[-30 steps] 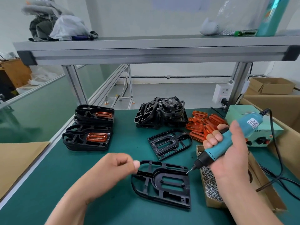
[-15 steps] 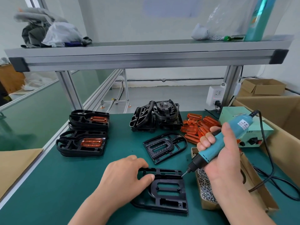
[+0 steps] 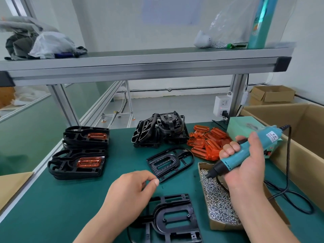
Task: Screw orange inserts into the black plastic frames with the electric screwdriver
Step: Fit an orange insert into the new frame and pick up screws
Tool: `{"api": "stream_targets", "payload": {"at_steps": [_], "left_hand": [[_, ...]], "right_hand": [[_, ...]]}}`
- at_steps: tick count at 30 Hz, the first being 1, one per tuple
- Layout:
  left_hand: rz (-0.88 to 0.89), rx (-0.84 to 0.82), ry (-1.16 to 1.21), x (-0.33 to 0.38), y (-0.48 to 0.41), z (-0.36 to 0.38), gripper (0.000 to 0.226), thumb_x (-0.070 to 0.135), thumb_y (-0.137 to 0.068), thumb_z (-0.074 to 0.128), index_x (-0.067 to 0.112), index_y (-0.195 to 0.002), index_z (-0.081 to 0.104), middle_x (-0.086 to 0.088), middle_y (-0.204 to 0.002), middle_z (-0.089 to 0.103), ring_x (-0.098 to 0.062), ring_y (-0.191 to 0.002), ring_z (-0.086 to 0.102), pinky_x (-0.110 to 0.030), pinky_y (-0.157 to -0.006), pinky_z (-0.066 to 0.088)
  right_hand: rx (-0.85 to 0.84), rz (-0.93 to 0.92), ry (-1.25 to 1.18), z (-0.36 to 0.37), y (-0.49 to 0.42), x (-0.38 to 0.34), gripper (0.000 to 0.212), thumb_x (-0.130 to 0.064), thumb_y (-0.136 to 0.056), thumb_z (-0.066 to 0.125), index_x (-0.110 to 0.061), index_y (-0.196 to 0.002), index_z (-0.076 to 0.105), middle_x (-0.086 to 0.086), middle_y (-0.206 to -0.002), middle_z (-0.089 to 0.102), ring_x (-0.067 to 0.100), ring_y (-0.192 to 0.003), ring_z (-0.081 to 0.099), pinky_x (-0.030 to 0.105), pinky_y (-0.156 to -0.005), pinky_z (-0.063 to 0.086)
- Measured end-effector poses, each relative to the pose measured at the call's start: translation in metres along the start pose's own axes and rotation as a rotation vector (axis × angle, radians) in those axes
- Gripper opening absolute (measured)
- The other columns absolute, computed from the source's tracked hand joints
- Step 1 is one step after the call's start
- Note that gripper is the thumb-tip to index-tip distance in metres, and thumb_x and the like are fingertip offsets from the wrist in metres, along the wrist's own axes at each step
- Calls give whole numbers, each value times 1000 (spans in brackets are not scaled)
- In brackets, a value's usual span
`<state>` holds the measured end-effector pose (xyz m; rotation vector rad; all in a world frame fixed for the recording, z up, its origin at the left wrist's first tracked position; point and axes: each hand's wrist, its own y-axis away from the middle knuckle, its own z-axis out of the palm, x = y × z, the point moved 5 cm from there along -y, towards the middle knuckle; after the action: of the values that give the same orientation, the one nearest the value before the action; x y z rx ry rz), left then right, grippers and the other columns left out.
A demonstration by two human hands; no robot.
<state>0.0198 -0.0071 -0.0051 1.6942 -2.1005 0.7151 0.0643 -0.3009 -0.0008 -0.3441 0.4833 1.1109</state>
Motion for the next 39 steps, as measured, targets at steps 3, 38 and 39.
{"api": "stream_targets", "payload": {"at_steps": [3,38,39], "left_hand": [[11,-44,10,16,-18,7,11,51,-98,58,46,-92,65,19,-63,58,-3,-59,51,-19,-53,35],[279,-99,-27,110,-156,93,16,45,-86,74,38,-98,66,19,-84,62,-3,-84,59,-28,-65,41],[257,-88,7,104,-149,85,12,44,-86,73,38,-94,65,20,-80,60,0,-79,56,-28,-63,41]], "right_hand": [[37,-1,-21,-3,-2,-2,30,-46,-100,67,-18,-90,61,-5,-72,44,10,-61,43,21,-55,42],[43,-17,-33,-16,-13,1,31,-46,-100,66,-19,-83,64,-4,-68,45,10,-57,44,23,-53,42],[41,-13,-36,-16,-13,1,31,-45,-100,66,-19,-83,64,-4,-68,45,10,-57,44,23,-53,42]]}}
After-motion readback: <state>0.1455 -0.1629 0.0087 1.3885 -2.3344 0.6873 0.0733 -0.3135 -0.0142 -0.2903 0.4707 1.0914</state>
